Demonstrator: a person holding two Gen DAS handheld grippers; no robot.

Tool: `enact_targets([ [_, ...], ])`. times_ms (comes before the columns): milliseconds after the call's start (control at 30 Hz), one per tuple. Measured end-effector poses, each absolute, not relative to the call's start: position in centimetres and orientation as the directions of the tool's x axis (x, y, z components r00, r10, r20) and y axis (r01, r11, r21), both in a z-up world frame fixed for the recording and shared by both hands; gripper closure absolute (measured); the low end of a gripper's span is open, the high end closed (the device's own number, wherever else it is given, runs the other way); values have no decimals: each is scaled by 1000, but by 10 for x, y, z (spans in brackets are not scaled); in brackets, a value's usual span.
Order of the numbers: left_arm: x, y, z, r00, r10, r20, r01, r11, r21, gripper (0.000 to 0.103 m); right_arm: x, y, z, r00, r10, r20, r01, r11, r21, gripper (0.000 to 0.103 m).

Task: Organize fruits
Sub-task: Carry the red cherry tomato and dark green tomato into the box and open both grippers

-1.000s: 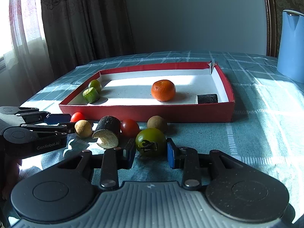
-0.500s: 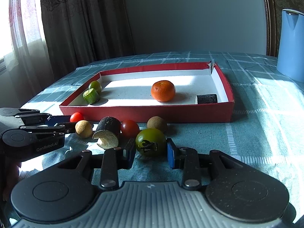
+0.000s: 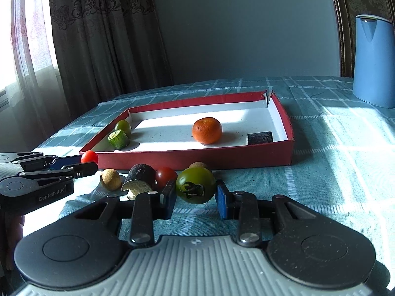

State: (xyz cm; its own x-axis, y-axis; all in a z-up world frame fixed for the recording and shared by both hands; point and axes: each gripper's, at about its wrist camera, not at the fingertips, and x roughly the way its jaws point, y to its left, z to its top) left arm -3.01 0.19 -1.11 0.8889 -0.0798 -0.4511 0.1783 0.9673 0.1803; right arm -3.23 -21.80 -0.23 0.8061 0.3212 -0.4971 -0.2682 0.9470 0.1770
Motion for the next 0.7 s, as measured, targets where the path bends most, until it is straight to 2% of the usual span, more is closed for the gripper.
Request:
enact_targets([
  [200, -15, -4, 2, 879, -132, -458, 209, 970, 122, 82, -9, -225, 24, 859, 244, -451, -230, 969, 86, 70],
  [333, 6, -13, 11, 887, -115, -446, 190, 974, 125, 82, 29, -225, 32, 873, 191, -449, -190, 981, 48, 70],
  [700, 90, -23, 4, 855, 13, -518, 75, 986, 149, 82, 117, -213, 9, 832, 97, -547, -114, 993, 3, 70],
])
